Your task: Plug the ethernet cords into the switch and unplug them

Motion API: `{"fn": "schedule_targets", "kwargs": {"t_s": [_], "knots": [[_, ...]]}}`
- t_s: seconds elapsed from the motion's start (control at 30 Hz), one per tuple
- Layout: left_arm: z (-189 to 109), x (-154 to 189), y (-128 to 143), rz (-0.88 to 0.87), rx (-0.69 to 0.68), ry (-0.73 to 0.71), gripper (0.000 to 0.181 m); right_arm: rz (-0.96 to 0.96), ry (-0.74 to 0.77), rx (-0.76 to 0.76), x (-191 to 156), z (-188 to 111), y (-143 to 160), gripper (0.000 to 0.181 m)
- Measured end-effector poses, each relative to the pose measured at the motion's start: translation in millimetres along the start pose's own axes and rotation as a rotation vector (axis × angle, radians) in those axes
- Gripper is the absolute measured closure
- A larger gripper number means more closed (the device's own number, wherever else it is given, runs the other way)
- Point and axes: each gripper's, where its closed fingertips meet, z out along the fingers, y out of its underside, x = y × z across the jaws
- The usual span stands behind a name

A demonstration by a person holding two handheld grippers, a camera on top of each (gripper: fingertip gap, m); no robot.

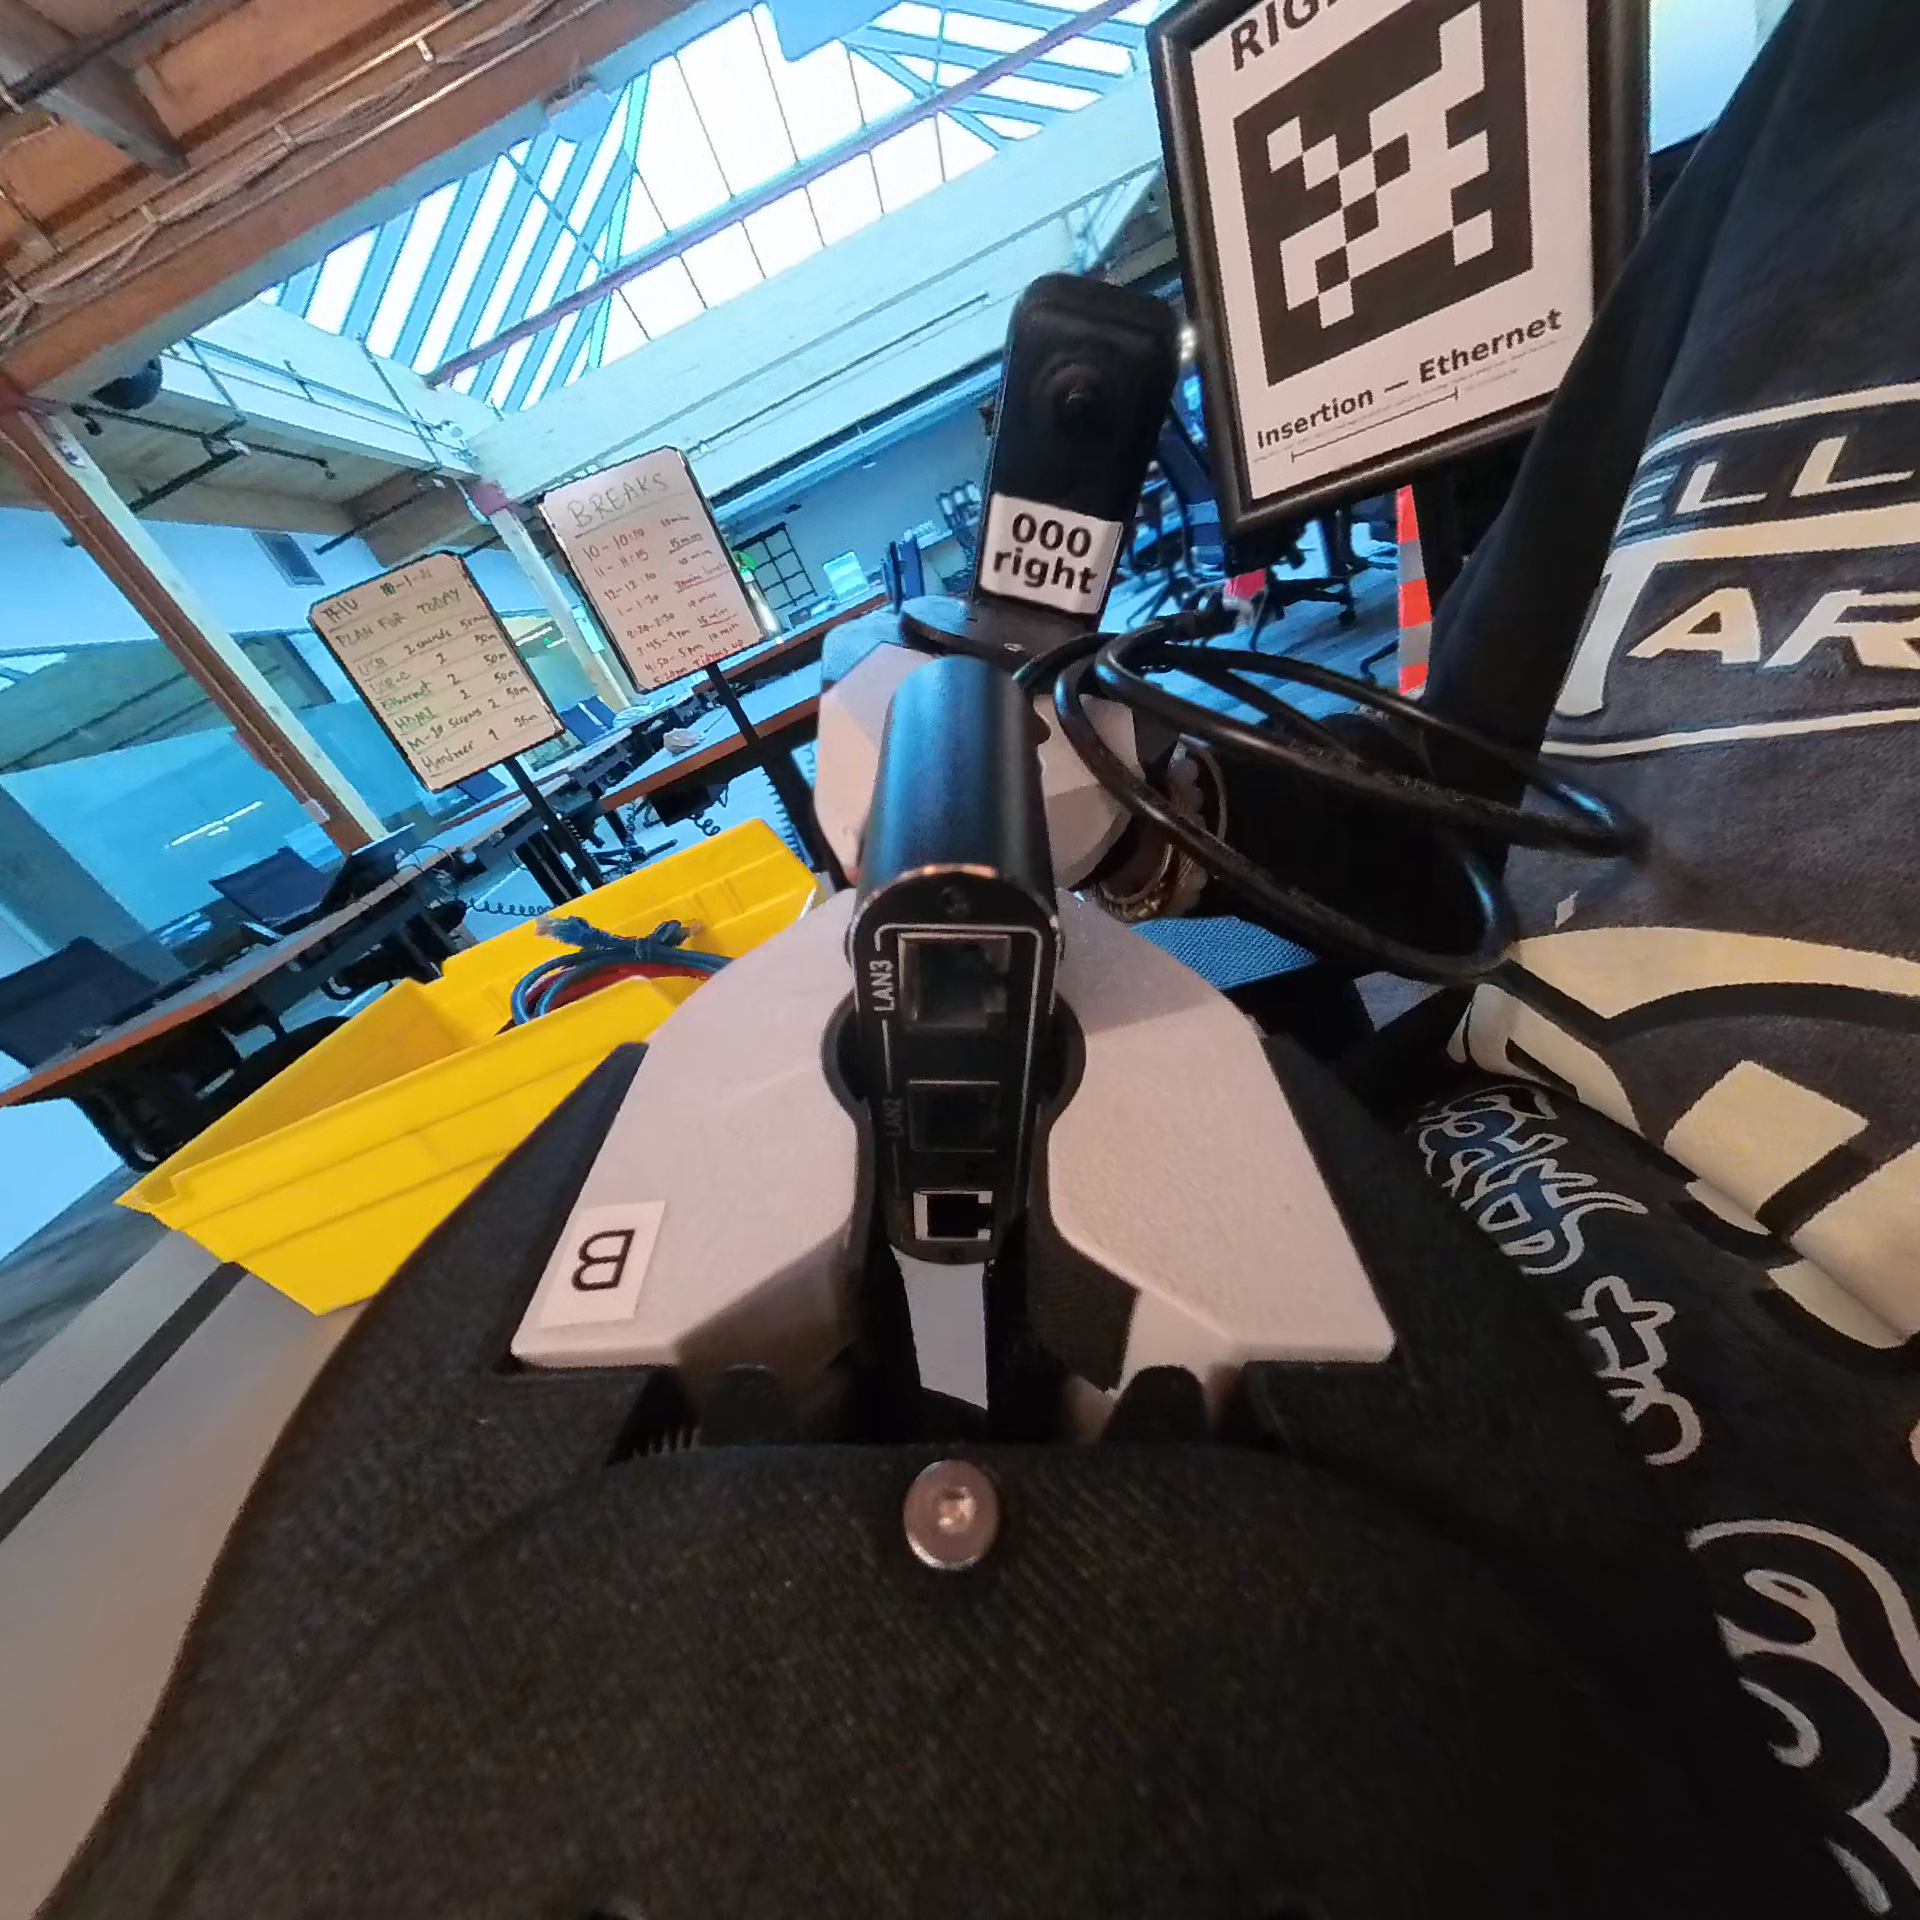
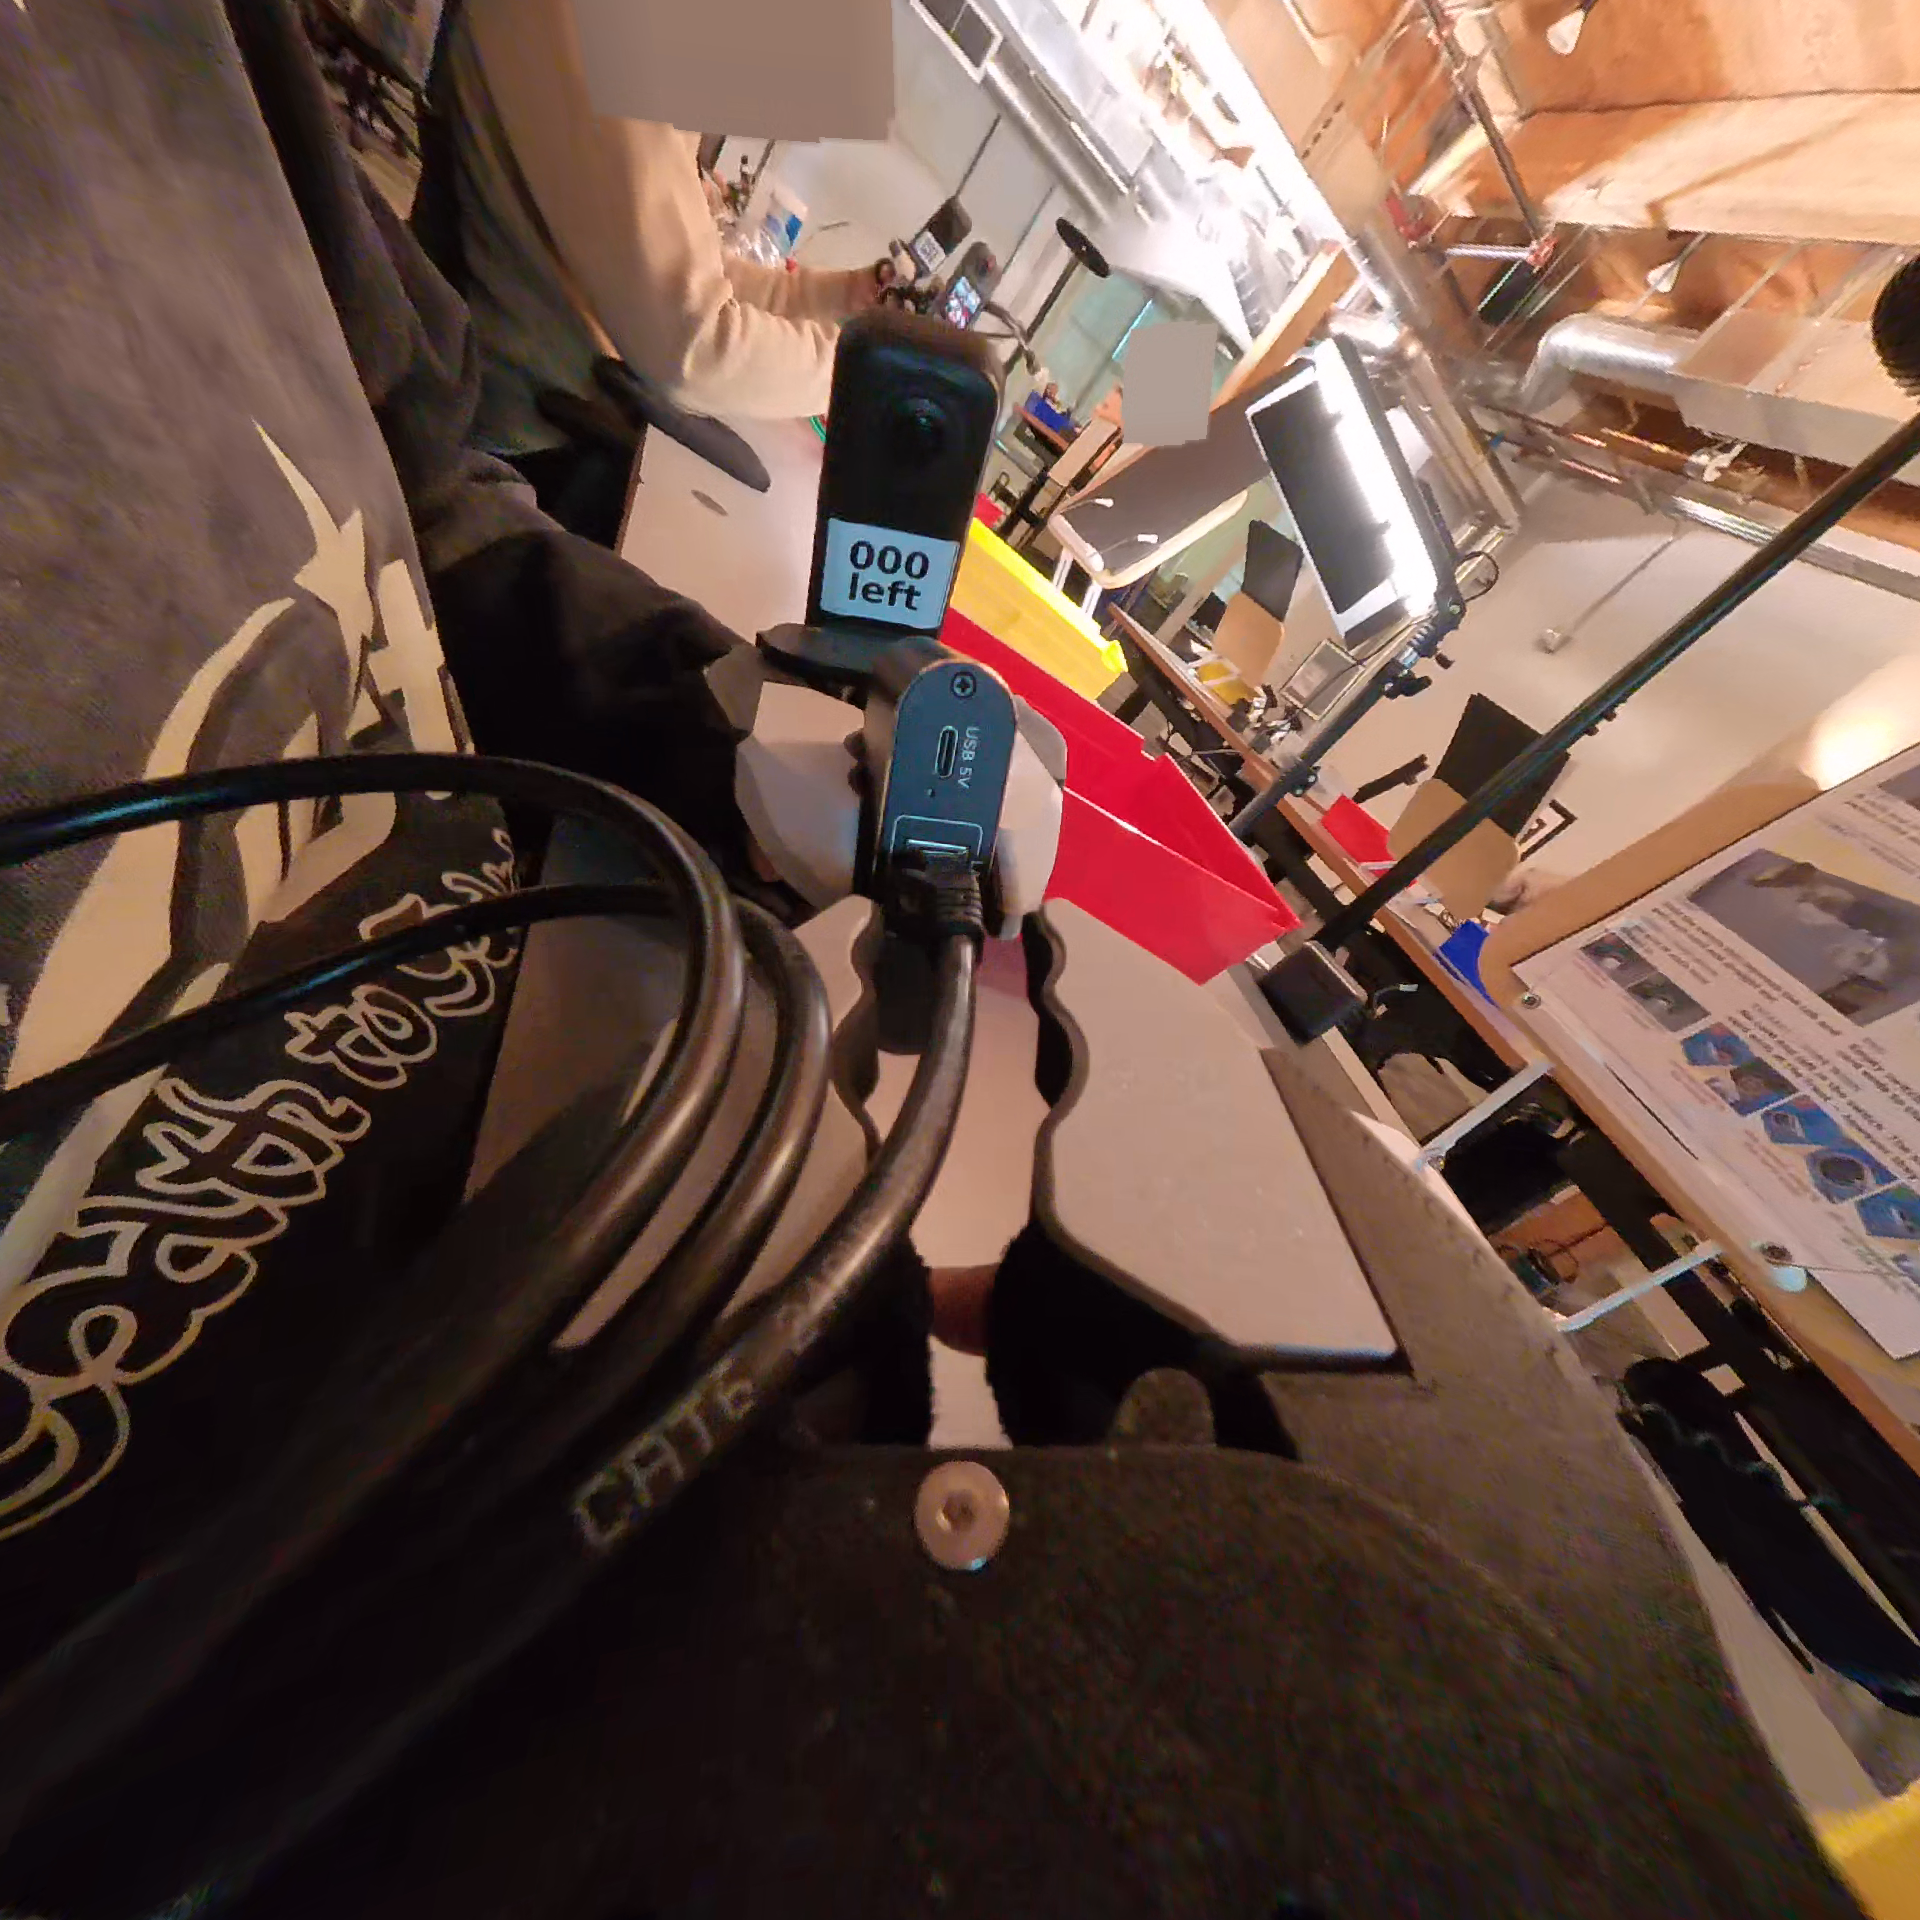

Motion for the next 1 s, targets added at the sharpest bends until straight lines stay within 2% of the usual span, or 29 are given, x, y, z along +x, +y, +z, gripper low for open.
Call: {"fn": "schedule_targets", "kwargs": {"t_s": [0.03, 0.1, 0.27, 0.5, 0.77, 1.0], "knots": [[0, 0, 0, 0.005, -0.003, -0.003, 0.155, 0.004, 0.000, 0.006, 0, 0, -1, 0.155], [0, 0, 1, 0.011, -0.010, -0.004, 0.155, 0.003, -0.020, 0.019, -4, 0, -3, 0.164], [0, -1, 3, 0.015, -0.016, -0.010, 0.155, -0.031, -0.012, 0.015, -3, 1, -2, 0.165], [-2, -11, 1, 0.020, -0.002, -0.086, 0.155, -0.097, 0.133, 0.006, 9, 5, -3, 0.167], [-3, -20, 2, 0.060, -0.028, -0.158, 0.155, -0.078, 0.223, -0.023, 17, 6, 0, 0.167], [-3, -20, -4, -0.033, 0.013, -0.121, 0.155, -0.030, 0.220, -0.028, 19, 7, -7, 0.167]]}}
